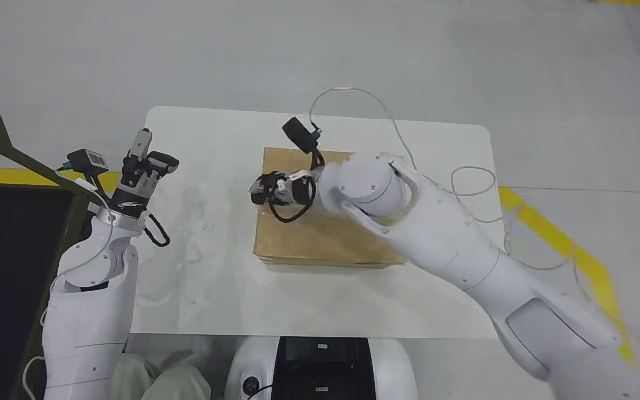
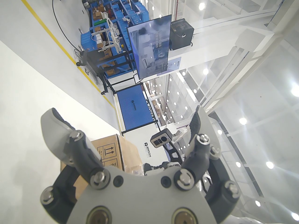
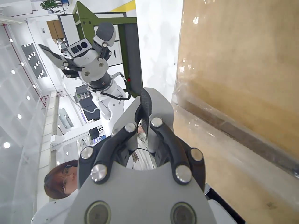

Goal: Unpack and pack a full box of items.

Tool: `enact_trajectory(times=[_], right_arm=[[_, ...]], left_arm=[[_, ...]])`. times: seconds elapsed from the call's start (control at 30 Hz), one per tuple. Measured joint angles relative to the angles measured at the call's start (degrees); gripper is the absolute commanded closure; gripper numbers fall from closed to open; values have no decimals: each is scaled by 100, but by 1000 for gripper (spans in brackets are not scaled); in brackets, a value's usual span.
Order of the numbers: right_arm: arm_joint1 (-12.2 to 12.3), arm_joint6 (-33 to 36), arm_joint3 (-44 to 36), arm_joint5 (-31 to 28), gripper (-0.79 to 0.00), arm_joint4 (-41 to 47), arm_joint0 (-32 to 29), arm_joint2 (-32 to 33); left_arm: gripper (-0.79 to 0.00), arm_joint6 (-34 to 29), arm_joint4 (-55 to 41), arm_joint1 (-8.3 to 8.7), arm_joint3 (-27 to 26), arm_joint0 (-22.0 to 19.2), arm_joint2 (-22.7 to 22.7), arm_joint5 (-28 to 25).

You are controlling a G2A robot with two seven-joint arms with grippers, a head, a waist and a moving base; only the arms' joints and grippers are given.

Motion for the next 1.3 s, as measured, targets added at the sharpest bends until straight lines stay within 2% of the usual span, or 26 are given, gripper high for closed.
enact_trajectory(times=[0.27, 0.6, 0.73, 0.97, 1.3], right_arm=[[-259, -164, 524, 396, 0, 216, 93, -99], [-354, -147, 687, 697, 0, 198, 40, 8], [-296, -147, 508, 865, 0, 99, -83, 155], [-53, -176, -39, 1276, 0, -152, -522, 643], [237, -57, -634, 1478, 0, -471, -1071, 1287]], left_arm=[[-785, 0, 0, 0, 0, 0, 0, 0], [-785, 0, 0, 0, 0, 0, 0, 0], [-785, 0, 0, 0, 0, 0, 0, 0], [-785, 0, 0, 0, 0, 0, 0, 0], [-785, 0, 0, 0, 0, 0, 0, 0]])
